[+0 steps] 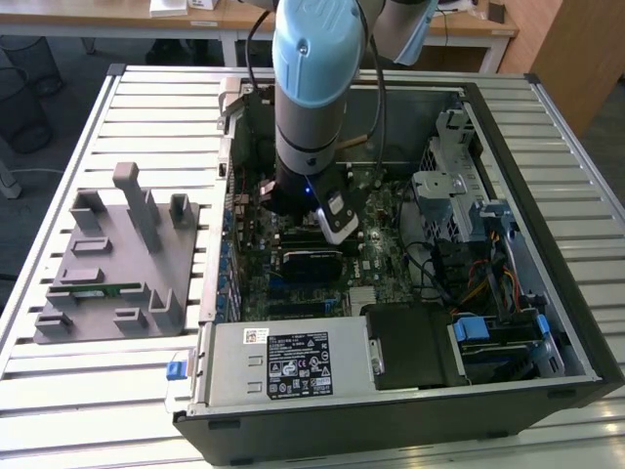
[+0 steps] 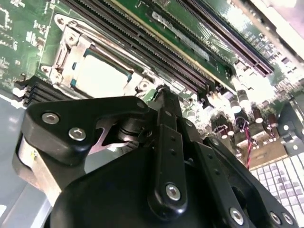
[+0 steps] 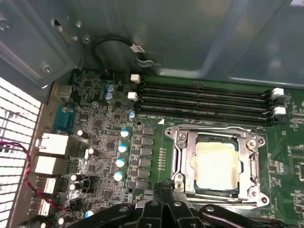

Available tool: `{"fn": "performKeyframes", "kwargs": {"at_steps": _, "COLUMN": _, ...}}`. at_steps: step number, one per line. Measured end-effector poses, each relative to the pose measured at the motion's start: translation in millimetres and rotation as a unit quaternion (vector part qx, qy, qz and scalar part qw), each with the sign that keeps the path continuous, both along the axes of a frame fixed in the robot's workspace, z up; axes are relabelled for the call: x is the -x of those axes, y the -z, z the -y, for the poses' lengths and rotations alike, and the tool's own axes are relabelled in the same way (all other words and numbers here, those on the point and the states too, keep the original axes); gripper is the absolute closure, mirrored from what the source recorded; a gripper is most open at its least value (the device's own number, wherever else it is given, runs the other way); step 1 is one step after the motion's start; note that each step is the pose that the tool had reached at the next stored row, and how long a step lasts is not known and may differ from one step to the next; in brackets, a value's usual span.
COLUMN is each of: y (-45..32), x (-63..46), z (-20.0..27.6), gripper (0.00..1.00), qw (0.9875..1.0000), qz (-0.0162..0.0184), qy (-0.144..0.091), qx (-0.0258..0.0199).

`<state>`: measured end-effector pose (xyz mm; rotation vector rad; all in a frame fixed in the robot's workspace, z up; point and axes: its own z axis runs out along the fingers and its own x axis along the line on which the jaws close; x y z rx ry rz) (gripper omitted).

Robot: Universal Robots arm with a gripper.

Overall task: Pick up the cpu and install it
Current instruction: 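Install the second cpu locking lever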

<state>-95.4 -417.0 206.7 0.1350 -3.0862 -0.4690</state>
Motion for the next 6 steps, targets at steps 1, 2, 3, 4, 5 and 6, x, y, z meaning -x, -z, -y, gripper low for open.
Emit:
{"fn": "performKeyframes", "kwargs": {"at_steps": 1, "y": -2.1, "x": 0.0, "z": 0.0, "gripper": 0.89, "qw": 1.0000, "qz": 0.0000, "qy": 0.000, "qx": 0.0000}}
{"fn": "performKeyframes", "kwargs": {"at_steps": 2, "y": -4.2, "x": 0.0, "z": 0.0, "gripper": 0.89, "qw": 1.0000, "qz": 0.0000, "qy": 0.000, "qx": -0.0001}}
{"fn": "performKeyframes", "kwargs": {"at_steps": 3, "y": -6.4, "x": 0.0, "z": 0.0, "gripper": 0.89, "qw": 1.0000, "qz": 0.0000, "qy": 0.000, "qx": -0.0001}}
{"fn": "performKeyframes", "kwargs": {"at_steps": 4, "y": -8.2, "x": 0.0, "z": 0.0, "gripper": 0.89, "qw": 1.0000, "qz": 0.0000, "qy": 0.000, "qx": -0.0001}}
{"fn": "performKeyframes", "kwargs": {"at_steps": 5, "y": -9.8, "x": 0.0, "z": 0.0, "gripper": 0.89, "qw": 1.0000, "qz": 0.0000, "qy": 0.000, "qx": -0.0001}}
{"fn": "performKeyframes", "kwargs": {"at_steps": 6, "y": -11.5, "x": 0.0, "z": 0.0, "gripper": 0.89, "qw": 1.0000, "qz": 0.0000, "qy": 0.000, "qx": -0.0001}}
